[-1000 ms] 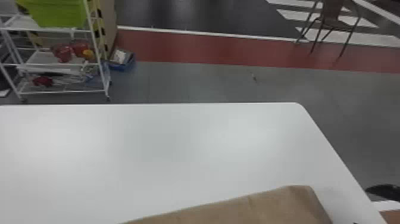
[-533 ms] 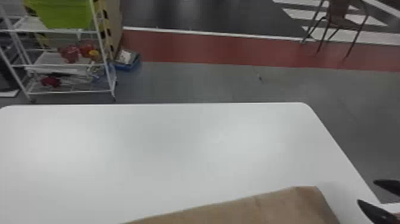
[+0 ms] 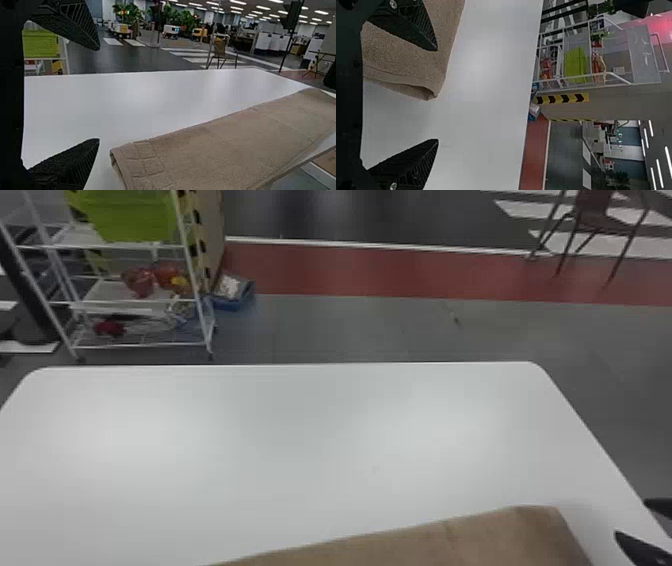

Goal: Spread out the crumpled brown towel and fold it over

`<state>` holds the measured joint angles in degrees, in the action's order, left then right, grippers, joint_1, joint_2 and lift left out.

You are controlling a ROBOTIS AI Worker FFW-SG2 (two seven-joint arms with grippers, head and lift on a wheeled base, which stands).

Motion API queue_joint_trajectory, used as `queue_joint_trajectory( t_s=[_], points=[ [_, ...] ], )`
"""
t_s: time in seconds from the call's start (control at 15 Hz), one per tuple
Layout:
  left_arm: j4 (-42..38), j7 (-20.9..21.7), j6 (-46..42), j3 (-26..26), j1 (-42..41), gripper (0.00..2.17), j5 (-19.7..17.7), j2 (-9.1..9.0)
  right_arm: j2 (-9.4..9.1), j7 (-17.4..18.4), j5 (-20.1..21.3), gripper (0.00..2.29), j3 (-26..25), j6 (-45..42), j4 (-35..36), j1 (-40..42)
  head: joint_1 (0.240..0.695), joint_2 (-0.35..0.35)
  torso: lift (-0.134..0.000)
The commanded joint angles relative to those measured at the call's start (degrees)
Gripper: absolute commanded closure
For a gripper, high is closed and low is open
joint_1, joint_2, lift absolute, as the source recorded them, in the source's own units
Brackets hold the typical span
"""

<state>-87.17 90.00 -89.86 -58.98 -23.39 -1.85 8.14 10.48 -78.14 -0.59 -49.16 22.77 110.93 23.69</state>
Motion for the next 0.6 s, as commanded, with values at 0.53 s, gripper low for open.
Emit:
queue_joint_trajectory(
  t_s=[0.53],
  points=[
    [0.1,0.6,-0.1,0.2,-0.5,0.07,0.4,-0.23,0.33,-0.2,0.9,0.07,0.8,-1.2,-1.0,0.4,0.695,-0.106,-0.122]
  ],
)
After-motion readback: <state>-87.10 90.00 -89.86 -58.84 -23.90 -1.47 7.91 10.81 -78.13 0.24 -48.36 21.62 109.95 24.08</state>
